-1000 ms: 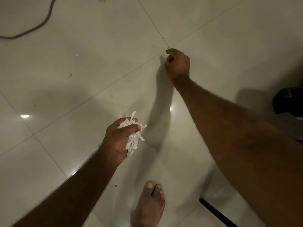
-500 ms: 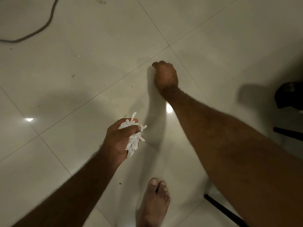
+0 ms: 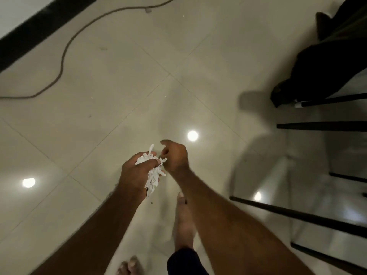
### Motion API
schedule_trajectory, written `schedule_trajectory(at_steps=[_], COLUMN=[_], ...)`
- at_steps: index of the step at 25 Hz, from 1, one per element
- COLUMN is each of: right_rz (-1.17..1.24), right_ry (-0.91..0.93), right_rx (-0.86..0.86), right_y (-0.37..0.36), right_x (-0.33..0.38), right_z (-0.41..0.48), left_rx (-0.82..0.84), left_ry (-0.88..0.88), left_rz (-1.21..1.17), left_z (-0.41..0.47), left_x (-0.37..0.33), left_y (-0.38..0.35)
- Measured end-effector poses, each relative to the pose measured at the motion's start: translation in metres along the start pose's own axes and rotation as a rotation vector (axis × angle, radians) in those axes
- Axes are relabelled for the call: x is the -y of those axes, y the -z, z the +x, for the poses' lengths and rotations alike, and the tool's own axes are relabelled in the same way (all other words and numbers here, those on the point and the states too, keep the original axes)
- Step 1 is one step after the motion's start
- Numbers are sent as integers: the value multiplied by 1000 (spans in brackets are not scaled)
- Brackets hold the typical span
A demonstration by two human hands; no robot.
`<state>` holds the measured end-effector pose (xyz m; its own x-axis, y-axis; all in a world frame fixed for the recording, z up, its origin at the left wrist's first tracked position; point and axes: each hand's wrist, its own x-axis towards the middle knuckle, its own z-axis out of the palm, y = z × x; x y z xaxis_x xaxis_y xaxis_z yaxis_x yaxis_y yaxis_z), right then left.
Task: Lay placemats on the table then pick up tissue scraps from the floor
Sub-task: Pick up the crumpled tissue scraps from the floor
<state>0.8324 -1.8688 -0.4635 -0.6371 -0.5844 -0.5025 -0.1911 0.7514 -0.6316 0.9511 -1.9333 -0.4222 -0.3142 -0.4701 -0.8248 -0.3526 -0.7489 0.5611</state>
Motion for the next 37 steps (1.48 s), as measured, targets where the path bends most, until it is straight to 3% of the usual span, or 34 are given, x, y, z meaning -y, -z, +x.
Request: schedule_trajectory(at_steps=[8, 17, 22, 29, 37], right_rz=[321, 926, 1062, 1225, 1506], right_ry=[-219, -304, -389, -335, -269], right_rx=[-147, -190, -289, -369, -609], right_y=[73, 137, 147, 188, 225], right_x=[99, 190, 231, 256, 250], right_z=[-142, -287, -378, -479, -583], left_rx=[60, 137, 149, 245, 367], left_ry=[62, -5, -63, 88, 32], left_rz=[9, -29, 26, -67, 30], left_z=[-137, -281, -372, -478, -582], left_x=[-47, -104, -112, -116, -102], left_y=[23, 32, 36, 43, 8])
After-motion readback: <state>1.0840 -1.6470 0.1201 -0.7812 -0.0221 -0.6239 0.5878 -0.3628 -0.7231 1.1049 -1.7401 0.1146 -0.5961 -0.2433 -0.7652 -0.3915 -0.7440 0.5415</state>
